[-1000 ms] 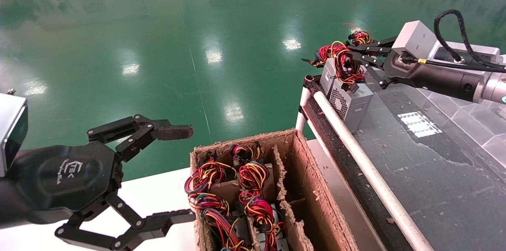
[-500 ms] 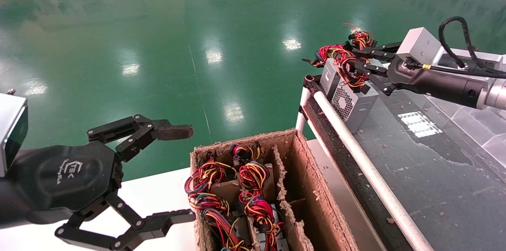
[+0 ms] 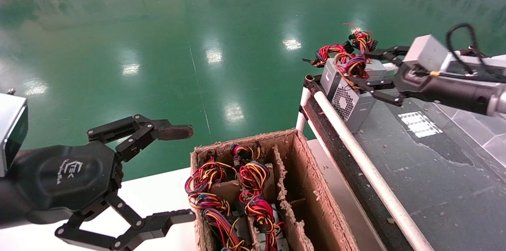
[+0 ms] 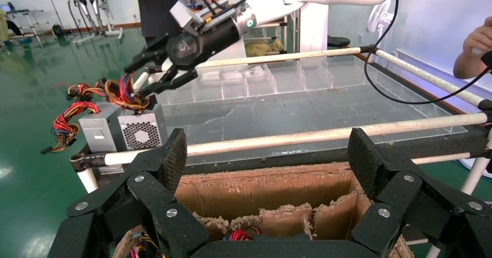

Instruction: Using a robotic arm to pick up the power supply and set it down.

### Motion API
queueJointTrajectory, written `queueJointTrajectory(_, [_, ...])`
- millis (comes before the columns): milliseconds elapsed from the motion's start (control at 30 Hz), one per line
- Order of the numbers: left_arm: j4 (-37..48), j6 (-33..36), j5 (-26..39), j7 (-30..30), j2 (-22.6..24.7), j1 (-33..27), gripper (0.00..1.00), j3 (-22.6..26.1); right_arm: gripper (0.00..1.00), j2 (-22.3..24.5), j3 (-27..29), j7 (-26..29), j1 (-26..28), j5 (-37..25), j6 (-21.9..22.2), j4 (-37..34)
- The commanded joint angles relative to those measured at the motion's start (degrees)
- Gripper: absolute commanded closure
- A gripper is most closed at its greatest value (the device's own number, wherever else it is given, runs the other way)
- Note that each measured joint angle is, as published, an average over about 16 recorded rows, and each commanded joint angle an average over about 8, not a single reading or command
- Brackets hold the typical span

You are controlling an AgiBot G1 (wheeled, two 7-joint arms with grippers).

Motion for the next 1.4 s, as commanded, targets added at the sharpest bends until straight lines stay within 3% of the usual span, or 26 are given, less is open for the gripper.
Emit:
queueJointTrajectory(33, [0.0,0.0,0.0,0.0,0.0,0.0,0.0,0.0,0.0,0.53,0.16,0.01,0.26,0.24,-0.58,-0.36])
queueJointTrajectory(433, [0.0,-0.01,-0.01,0.01,0.0,0.0,0.0,0.01,0.0,3.31,4.07,10.92,3.55,6.39,-12.08,-4.29])
queueJointTrajectory(633, [0.02,-0.02,-0.02,0.01,0.0,0.01,0.0,0.0,0.0,4.0,5.36,14.55,3.26,9.03,-14.65,-3.71])
queueJointTrajectory(1400, [0.03,-0.02,-0.03,0.02,-0.01,0.0,0.0,0.02,0.0,9.13,6.67,27.88,-12.45,16.74,-13.42,23.46])
